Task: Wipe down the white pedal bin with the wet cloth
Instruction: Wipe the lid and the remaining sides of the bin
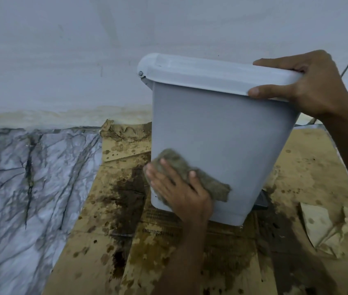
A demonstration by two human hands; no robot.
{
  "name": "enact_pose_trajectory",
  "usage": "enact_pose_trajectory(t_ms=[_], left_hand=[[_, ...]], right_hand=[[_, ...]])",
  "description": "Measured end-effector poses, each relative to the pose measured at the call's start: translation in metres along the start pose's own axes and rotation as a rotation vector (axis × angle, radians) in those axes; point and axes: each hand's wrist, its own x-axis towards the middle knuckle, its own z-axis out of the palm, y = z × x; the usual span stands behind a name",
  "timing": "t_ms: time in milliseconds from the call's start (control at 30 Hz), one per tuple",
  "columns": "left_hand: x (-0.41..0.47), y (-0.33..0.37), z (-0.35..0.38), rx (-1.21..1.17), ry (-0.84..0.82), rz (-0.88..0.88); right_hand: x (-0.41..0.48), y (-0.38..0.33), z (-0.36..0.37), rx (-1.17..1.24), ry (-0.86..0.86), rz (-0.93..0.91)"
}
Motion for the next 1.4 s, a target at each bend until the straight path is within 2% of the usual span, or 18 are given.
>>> enact_pose_trajectory(t_ms=[100, 167, 233, 333, 367, 400, 433, 500, 567, 633, 667, 733, 867, 933, 1000, 1133, 1233, 1400], left_hand=[[-0.038, 0.017, 0.005, -0.180, 0.001, -0.409], [-0.064, 0.032, 0.008, -0.125, -0.079, -0.467], [-0.083, 0.033, 0.006, 0.023, -0.173, -0.268], [-0.059, 0.011, 0.006, 0.162, -0.265, 0.383], [-0.041, 0.006, 0.003, 0.172, -0.274, 0.503], [-0.023, 0.002, 0.001, 0.158, -0.245, 0.506], [-0.008, -0.001, 0.001, 0.116, -0.182, 0.399], [0.006, -0.002, 0.006, -0.034, -0.033, -0.011], [-0.002, 0.009, 0.008, -0.199, 0.024, -0.393], [-0.031, 0.029, 0.009, -0.252, -0.045, -0.534], [-0.051, 0.038, 0.010, -0.196, -0.111, -0.489], [-0.087, 0.046, 0.010, 0.013, -0.253, -0.176], [-0.052, 0.020, 0.013, 0.180, -0.373, 0.822], [0.002, 0.021, 0.004, 0.169, -0.366, 1.173], [0.055, 0.033, -0.005, 0.144, -0.285, 1.258], [0.104, 0.041, -0.012, 0.149, -0.062, 1.020], [0.075, 0.031, -0.004, 0.150, -0.065, 0.926], [0.015, -0.026, 0.009, 0.276, -0.327, 1.467]], right_hand=[[-0.001, 0.000, 0.001, 0.008, 0.004, 0.005], [-0.002, 0.002, -0.001, 0.012, 0.009, -0.010], [-0.003, 0.004, -0.003, 0.019, 0.011, -0.023], [-0.003, 0.008, -0.006, 0.029, 0.017, -0.020], [-0.004, 0.007, -0.007, 0.030, 0.020, -0.015], [-0.003, 0.008, -0.007, 0.027, 0.022, -0.016], [-0.003, 0.007, -0.006, 0.020, 0.023, -0.019], [-0.001, 0.006, -0.004, -0.001, 0.025, -0.021], [0.001, 0.005, -0.001, -0.013, 0.025, -0.023], [0.002, 0.006, 0.001, -0.015, 0.026, -0.022], [0.002, 0.006, 0.000, -0.013, 0.027, -0.021], [0.001, 0.007, -0.002, -0.011, 0.027, -0.012], [0.000, 0.009, -0.005, -0.002, 0.024, -0.011], [0.001, 0.009, -0.005, -0.005, 0.021, -0.013], [0.002, 0.009, -0.005, 0.003, 0.020, -0.013], [0.004, 0.008, -0.002, -0.007, 0.020, -0.001], [0.004, 0.007, -0.002, -0.018, 0.021, 0.001], [0.003, 0.008, -0.002, -0.022, 0.024, 0.014]])
